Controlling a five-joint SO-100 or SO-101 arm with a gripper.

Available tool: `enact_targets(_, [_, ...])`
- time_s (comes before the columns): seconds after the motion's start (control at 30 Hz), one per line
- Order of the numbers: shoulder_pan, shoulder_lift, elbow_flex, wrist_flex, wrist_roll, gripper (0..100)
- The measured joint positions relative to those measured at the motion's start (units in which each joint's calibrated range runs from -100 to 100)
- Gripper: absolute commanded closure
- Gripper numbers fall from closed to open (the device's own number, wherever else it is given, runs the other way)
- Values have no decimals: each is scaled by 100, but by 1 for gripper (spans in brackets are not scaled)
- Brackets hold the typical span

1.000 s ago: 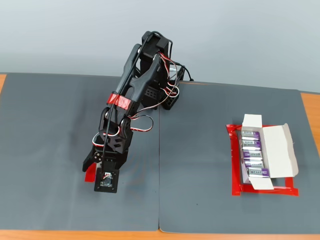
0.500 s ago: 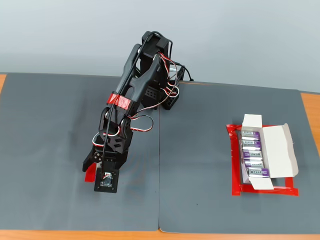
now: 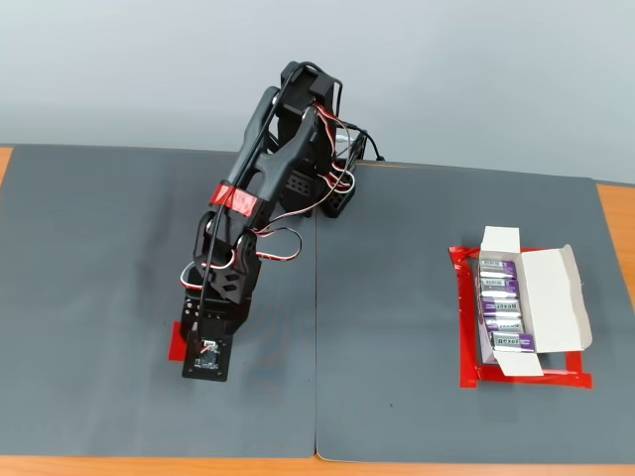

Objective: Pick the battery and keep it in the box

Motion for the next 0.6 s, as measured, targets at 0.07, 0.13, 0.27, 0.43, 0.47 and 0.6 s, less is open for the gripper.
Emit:
enact_targets(0.07, [7,0,0,0,-5,97])
enact_targets(0.13, [7,0,0,0,0,97])
enact_targets(0.27, [7,0,0,0,0,97])
enact_targets(0.43, [7,0,0,0,0,98])
enact_targets(0.47, [7,0,0,0,0,98])
enact_targets(0.6, [0,-17,-90,61,34,98])
